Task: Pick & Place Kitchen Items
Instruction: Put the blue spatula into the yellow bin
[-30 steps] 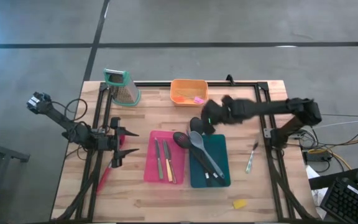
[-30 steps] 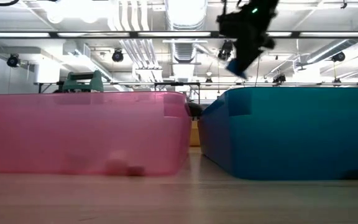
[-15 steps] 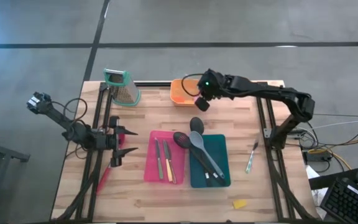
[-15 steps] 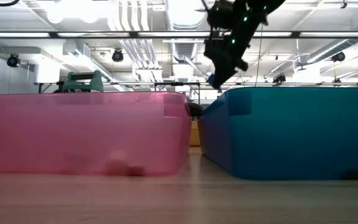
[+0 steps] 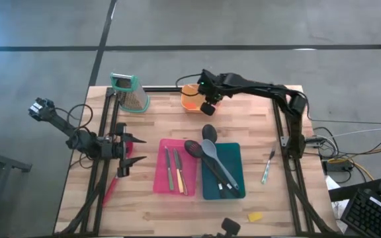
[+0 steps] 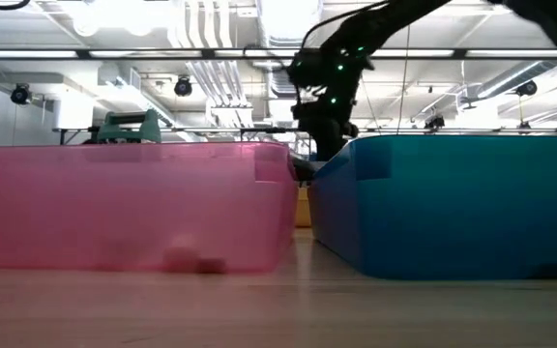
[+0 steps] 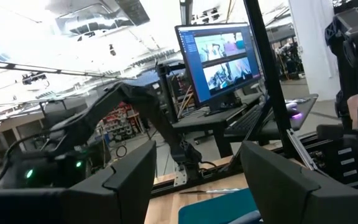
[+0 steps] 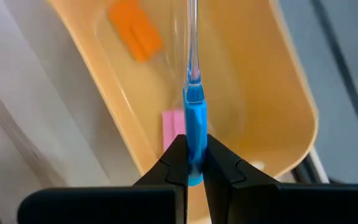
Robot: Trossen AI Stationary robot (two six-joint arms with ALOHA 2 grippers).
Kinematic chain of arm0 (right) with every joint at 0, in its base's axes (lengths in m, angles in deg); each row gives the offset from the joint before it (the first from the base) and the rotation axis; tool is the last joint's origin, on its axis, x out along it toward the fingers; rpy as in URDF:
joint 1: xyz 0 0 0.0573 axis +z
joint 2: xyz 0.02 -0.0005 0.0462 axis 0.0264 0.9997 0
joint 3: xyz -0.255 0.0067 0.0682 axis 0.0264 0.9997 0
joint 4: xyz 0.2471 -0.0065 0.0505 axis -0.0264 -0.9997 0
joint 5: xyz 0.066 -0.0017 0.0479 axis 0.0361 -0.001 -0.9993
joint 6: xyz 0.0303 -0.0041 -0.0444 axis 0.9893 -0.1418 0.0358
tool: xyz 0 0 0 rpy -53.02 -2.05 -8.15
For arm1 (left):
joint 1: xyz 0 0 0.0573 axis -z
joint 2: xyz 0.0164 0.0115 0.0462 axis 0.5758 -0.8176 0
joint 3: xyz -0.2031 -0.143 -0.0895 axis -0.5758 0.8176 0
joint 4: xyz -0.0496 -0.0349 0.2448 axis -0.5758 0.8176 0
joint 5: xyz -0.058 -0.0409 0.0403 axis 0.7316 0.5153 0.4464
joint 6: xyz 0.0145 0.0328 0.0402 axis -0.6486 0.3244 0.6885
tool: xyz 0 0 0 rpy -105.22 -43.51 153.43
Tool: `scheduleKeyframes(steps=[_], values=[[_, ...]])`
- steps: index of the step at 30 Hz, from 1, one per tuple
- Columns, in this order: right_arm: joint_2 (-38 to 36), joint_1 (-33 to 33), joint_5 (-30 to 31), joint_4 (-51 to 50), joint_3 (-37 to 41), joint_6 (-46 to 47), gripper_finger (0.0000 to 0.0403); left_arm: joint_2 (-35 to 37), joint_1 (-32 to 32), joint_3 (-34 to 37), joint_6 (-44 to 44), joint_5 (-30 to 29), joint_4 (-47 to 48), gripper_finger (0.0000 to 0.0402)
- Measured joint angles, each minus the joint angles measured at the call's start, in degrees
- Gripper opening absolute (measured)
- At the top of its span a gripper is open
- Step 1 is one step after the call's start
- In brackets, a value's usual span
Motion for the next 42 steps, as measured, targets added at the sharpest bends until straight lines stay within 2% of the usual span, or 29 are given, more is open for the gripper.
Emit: scheduleKeyframes(steps=[8,17,20,23,35,42], values=[[12.1,-0.8,0.2,-18.2,-14.1,2.4,0.0015,0.0,0.0,0.0,0.0,0.0,-0.1,0.0238],[21.4,-0.8,-0.1,-22.0,-23.7,0.6,0.0015,0.0,0.0,0.0,0.3,0.0,-0.3,0.0238],[23.7,-1.2,-2.5,-25.0,-26.5,0.5,0.0015,0.0,0.0,0.0,0.3,0.0,-0.3,0.0239],[25.2,-1.6,-5.2,-27.4,-28.2,0.5,0.0015,0.0,0.0,0.0,0.4,0.0,-0.3,0.0238],[27.3,-2.7,-5.5,-27.8,-28.7,0.3,0.0017,0.0,0.0,0.0,1.0,0.0,-0.5,0.0238],[27.3,-2.7,-5.5,-26.8,-29.1,0.4,0.0085,0.0,0.0,0.0,1.3,0.0,-0.7,0.0238]])
